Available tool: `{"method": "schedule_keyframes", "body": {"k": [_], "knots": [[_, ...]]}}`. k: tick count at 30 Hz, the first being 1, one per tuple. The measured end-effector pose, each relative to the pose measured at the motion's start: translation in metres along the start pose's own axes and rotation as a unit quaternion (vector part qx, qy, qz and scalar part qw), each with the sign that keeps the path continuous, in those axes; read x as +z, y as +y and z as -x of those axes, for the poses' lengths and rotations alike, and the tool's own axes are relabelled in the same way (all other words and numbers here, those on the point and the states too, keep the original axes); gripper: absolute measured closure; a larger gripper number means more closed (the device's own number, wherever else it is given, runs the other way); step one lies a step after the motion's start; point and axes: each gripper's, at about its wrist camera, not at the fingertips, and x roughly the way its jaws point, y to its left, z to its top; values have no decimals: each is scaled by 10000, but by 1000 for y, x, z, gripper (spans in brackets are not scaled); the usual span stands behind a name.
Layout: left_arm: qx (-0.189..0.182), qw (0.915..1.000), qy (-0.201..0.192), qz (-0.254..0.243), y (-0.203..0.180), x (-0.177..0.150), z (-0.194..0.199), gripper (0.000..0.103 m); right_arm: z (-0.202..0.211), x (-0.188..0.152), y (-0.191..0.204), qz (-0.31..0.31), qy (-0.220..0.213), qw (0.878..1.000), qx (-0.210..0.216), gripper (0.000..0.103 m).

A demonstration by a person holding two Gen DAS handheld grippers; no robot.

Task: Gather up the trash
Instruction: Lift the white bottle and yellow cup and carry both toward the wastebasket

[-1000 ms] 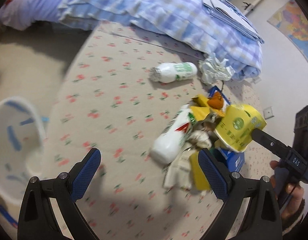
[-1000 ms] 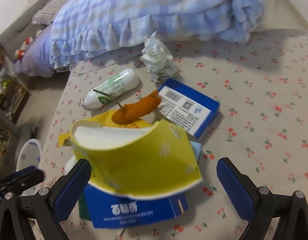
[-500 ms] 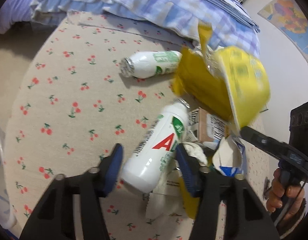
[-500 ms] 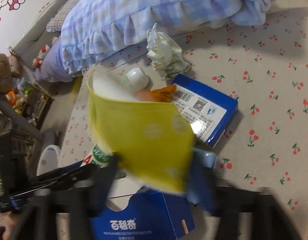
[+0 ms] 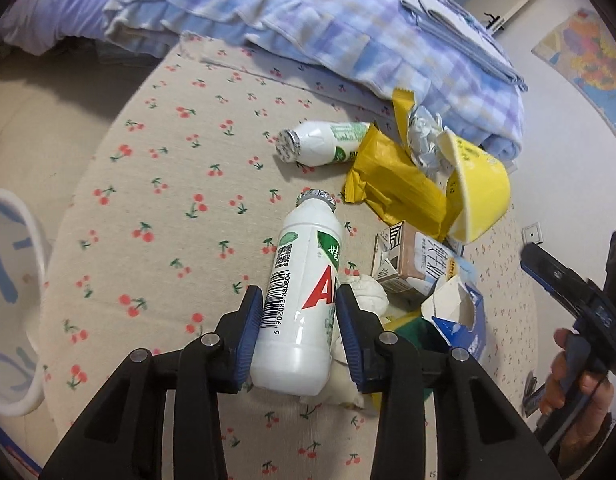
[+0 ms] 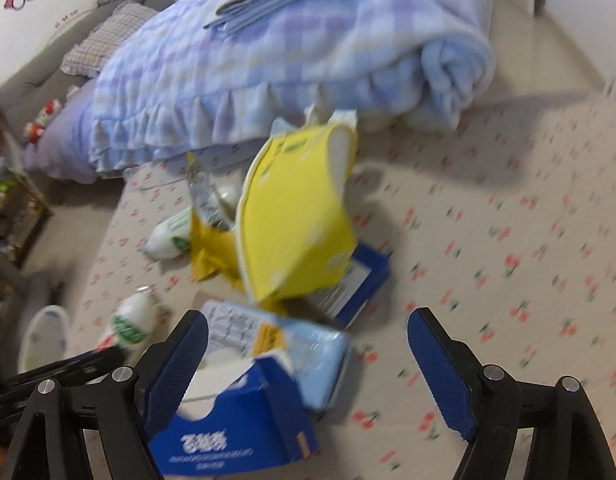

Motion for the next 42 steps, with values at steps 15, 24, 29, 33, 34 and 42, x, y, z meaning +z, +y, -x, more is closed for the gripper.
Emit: {"method": "schedule_keyframes", "body": {"k": [15,24,29,33,34,42], "knots": [[191,9997,-125,-14,28,2,29,63,-71,7,54,1196,-60,9790,-1650,15],[103,9996,-280,-17,31,2,46,63,-73,3,64,1582,-62,9716,-1760,33],[111,9991,-408,-44,36,0,60,63,-41,6,58,1335,-184,9787,-1550,33],[148,9986,-496,-66,42,-2,71,63,-12,2,53,1105,-223,9851,-1300,33],[158,9985,-516,-71,43,-3,74,63,-7,0,53,1068,-225,9861,-1255,33],[243,9975,-663,-80,56,-17,96,63,36,-22,55,832,-201,9924,-880,33]]}}
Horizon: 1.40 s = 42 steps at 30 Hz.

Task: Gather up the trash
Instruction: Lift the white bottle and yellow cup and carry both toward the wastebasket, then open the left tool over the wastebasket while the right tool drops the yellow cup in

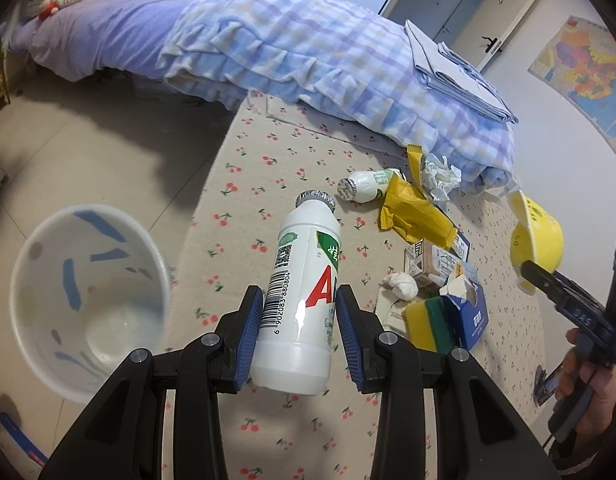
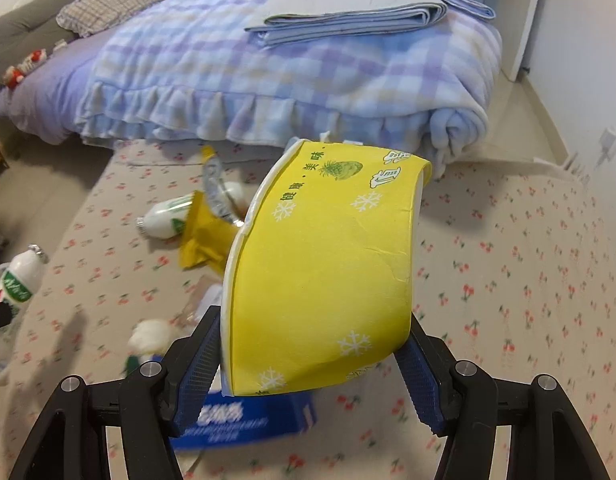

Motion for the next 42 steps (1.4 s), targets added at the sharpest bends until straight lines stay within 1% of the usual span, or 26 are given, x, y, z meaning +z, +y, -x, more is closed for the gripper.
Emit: {"method": "schedule_keyframes", "body": {"k": [5,12,16,21,24,29,32,34,35,36,37,39,42], "knots": [[122,9999,-72,-8,13,-9,13,63,20,-7,9,-40,-93,9997,237,33],[374,9989,-194,216,56,-19,34,63,32,-11,43,120,-82,9972,728,33],[510,9977,-248,382,86,-25,46,63,29,-12,69,218,14,9941,1060,33],[567,9963,-274,588,115,-28,55,63,20,-13,103,295,149,9887,1464,33],[626,9955,-251,661,126,-27,54,63,13,-13,125,330,218,9853,1661,33],[596,9945,-254,825,143,-25,52,63,2,-15,156,406,341,9797,1934,32],[701,9932,-286,886,151,-19,53,62,-5,-16,175,469,417,9750,2129,32],[857,9909,-194,1016,158,-16,55,46,-11,-17,188,503,470,9707,2301,32],[918,9896,-212,1085,161,-16,57,31,-13,-18,193,515,498,9689,2368,32],[1017,9876,-273,1165,165,-16,62,21,-16,-18,199,530,533,9668,2442,32],[1177,9849,-326,1227,168,-16,67,19,-20,-19,205,546,570,9648,2508,32],[1455,9813,-340,1217,174,-17,75,17,-27,-21,219,571,642,9615,2612,32],[1857,9761,-209,1113,180,-18,81,16,-38,-23,239,630,755,9585,2677,32]]}}
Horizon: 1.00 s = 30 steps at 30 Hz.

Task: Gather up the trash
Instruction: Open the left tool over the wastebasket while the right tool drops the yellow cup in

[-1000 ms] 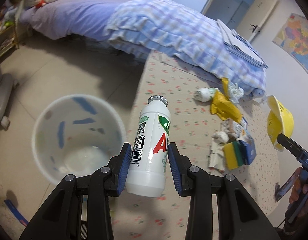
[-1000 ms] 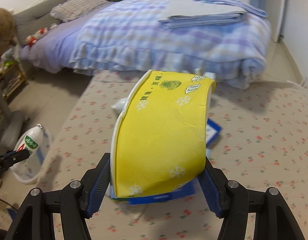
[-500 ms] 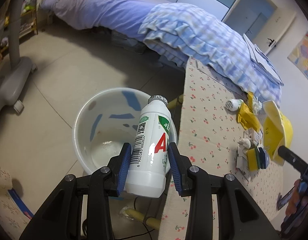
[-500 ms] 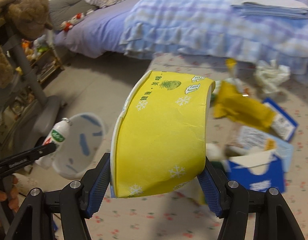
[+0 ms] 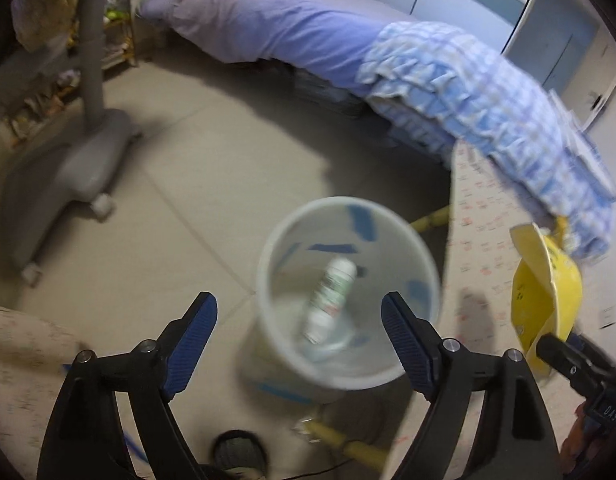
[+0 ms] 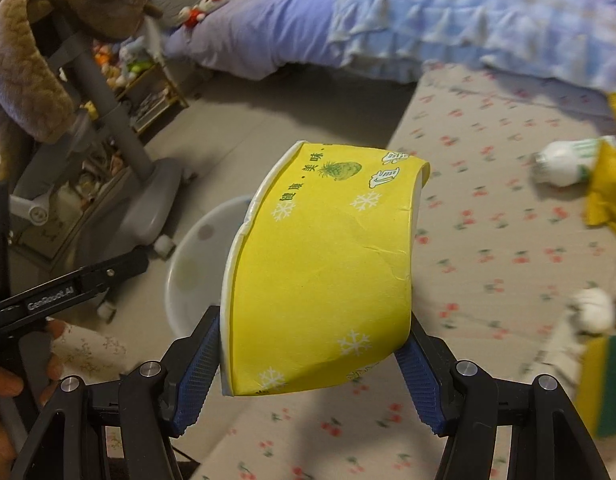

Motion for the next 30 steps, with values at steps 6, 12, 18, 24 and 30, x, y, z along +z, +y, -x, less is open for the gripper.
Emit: {"method": "schedule_keyframes", "body": {"k": [6,12,18,24,30], "knots": [[287,9995,106,-24,20,-3,4,15,-34,2,20,80,205,9997,64,32],[263,9992,237,167,33,-4,3,15,-61,5,35,132,273,9994,178,32],[228,9989,307,263,36,-1,-2,15,-71,7,44,278,244,9992,119,20],[71,9989,371,270,30,-3,-3,15,-58,7,38,370,155,9991,-126,19],[-162,9986,449,216,17,-9,-2,15,-31,4,19,357,67,9984,-433,19]]}}
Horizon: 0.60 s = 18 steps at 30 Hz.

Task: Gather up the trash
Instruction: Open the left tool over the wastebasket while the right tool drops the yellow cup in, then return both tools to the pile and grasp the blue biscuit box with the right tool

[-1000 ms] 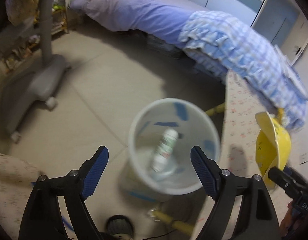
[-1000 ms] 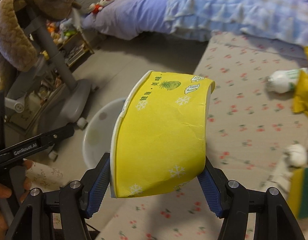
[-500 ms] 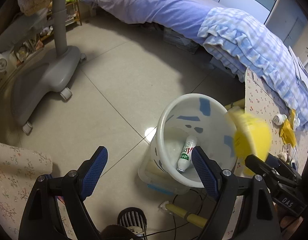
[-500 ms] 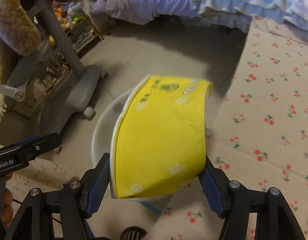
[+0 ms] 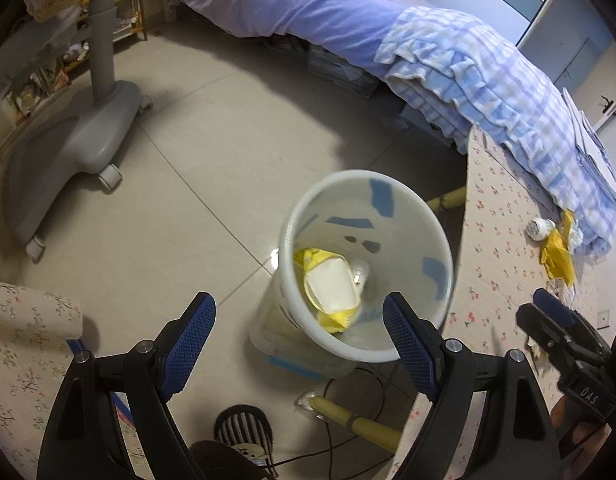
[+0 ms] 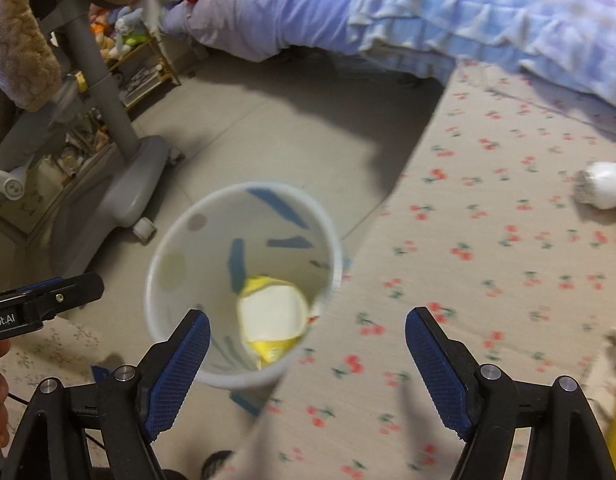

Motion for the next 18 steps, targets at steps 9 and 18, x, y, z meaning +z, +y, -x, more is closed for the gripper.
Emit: {"method": "schedule_keyframes", "body": {"k": [9,18], "knots": [[-72,9994,-30,-340,-33,-10,1,15,46,-12,-50,-315,-132,9988,-356,17],[-126,9966,-126,-810,-85,-19,-1,15,91,-32,-101,-621,-273,9943,-818,17]]}}
